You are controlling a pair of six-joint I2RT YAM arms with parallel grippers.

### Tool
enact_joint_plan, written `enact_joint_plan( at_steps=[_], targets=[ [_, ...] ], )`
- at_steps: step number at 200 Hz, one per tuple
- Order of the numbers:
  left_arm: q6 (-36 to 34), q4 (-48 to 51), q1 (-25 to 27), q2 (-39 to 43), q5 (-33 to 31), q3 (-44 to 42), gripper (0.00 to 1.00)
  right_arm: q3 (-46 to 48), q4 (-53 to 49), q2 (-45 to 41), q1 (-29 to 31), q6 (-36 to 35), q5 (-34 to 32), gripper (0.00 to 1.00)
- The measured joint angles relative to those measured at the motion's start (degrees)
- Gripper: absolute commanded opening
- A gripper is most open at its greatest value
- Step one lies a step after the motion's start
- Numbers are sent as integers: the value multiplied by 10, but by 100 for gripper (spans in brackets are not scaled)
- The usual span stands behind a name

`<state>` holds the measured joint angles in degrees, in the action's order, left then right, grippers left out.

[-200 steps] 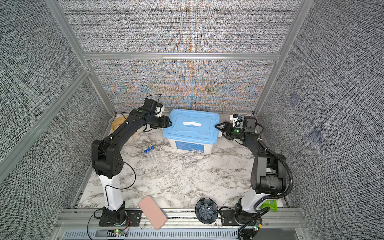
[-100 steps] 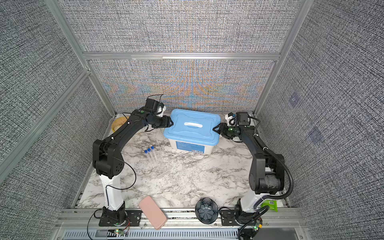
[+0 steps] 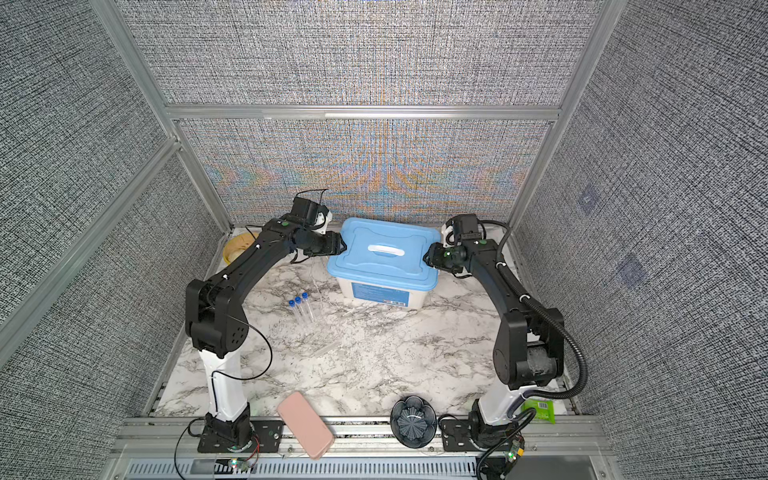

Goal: Organize the chemistry lab equipment

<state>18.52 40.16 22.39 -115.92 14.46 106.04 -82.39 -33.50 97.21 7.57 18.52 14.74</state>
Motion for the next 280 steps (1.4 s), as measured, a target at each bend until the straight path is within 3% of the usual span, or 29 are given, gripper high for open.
enact_joint_plan(
  at_steps=[50,72,128,211,280],
  targets=[
    [12,11,-5,31,-4,-28,82,-20,-14,3,7,-24,-49,51],
    [37,7,-21,56,9,-59,99,-27,-22,5,-4,-50,-52,51],
    [102,-57,-57,31,102,-82,99,-34,-28,12,-23,-77,-15,55],
    [155,-166,-65,-10,230,-99,84,-29,-20,19,-24,-73,42,55],
    [154,-190,-65,17,212,-124,68,-29,-21,17,-24,-68,43,56]
  ],
)
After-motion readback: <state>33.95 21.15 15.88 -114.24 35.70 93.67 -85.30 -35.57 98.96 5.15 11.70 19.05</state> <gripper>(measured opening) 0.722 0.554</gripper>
